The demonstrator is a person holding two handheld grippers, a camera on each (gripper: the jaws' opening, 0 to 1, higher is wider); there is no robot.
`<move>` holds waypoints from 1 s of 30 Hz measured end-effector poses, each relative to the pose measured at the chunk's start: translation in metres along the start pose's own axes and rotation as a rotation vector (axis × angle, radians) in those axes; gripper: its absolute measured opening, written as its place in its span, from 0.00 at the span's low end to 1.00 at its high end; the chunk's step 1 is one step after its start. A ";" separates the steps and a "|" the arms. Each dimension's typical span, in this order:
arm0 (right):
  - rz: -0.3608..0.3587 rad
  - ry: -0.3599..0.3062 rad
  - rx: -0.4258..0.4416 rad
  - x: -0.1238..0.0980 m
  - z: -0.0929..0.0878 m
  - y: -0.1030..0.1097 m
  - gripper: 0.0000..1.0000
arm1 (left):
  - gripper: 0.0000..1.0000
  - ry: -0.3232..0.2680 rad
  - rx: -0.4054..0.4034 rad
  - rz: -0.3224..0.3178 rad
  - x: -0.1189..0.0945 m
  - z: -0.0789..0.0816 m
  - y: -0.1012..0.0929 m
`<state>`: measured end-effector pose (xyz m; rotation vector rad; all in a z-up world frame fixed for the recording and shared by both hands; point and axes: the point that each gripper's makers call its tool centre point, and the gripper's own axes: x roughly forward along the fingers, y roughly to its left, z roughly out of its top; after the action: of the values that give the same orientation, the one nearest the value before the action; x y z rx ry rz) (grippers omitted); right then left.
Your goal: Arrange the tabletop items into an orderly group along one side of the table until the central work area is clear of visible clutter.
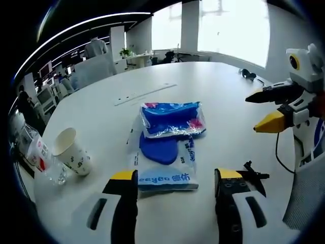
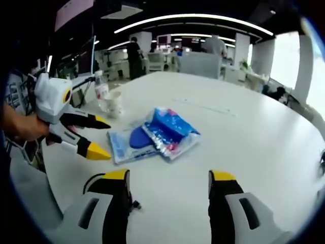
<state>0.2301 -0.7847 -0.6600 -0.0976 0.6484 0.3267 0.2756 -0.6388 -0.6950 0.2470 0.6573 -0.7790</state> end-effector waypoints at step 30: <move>-0.008 0.018 0.038 0.026 0.003 -0.007 0.51 | 0.50 -0.001 0.013 0.021 0.027 0.012 0.028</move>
<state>0.2534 -0.7834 -0.6731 -0.0666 0.6716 0.3058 0.3157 -0.6396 -0.7036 0.2656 0.6482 -0.7636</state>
